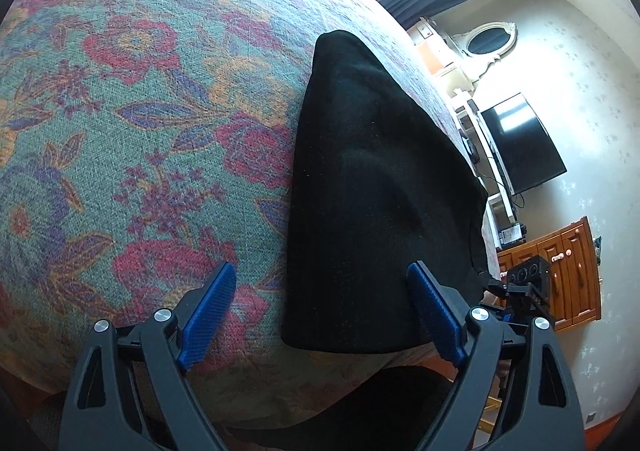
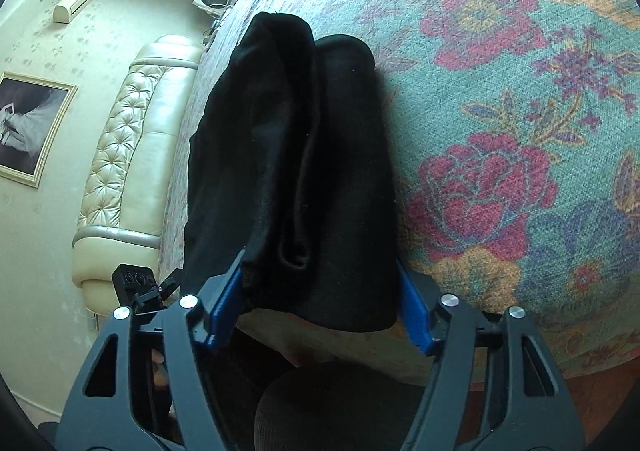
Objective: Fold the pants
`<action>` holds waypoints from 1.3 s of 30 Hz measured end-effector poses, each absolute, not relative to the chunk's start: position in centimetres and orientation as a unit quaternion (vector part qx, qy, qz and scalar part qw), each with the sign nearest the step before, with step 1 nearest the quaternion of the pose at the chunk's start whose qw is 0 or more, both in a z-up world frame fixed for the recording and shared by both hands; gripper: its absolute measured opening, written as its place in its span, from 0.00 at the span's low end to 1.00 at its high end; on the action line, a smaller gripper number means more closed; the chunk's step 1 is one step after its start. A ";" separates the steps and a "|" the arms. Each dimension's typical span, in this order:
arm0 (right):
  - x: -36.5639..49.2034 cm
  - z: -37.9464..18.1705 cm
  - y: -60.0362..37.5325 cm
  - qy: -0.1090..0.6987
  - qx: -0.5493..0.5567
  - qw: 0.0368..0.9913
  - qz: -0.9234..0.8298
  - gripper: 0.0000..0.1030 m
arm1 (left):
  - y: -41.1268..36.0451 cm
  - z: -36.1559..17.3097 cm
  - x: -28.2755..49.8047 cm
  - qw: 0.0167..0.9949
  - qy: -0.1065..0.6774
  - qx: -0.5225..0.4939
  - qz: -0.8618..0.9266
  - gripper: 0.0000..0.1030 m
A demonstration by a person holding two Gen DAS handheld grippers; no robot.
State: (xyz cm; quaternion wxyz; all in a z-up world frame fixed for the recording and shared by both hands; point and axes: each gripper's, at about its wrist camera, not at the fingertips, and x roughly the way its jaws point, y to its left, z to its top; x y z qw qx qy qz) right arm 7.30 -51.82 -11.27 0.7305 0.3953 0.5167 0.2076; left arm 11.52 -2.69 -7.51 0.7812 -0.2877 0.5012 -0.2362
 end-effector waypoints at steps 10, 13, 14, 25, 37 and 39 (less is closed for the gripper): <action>7.2 -11.4 -52.0 0.513 0.400 0.729 0.213 0.59 | -1.7 -10.0 12.6 0.665 0.535 -0.413 -0.318 0.86; 7.1 -11.6 -52.7 0.514 0.397 0.730 0.213 0.59 | -0.7 -10.2 12.6 0.652 0.526 -0.440 -0.322 0.86; 7.2 -11.5 -52.5 0.514 0.396 0.730 0.213 0.58 | -0.7 -10.2 12.6 0.652 0.526 -0.440 -0.323 0.86; 6.9 -9.9 -51.8 0.507 0.376 0.745 0.218 0.36 | -2.0 -8.3 11.3 0.720 0.526 -0.330 -0.310 0.43; 6.5 -11.0 -53.3 0.494 0.424 0.717 0.250 0.70 | -2.0 -7.4 12.3 0.732 0.511 -0.326 -0.311 0.79; 6.7 -9.5 -53.9 0.484 0.401 0.741 0.237 0.86 | -0.8 -5.7 12.8 0.761 0.479 -0.323 -0.295 0.80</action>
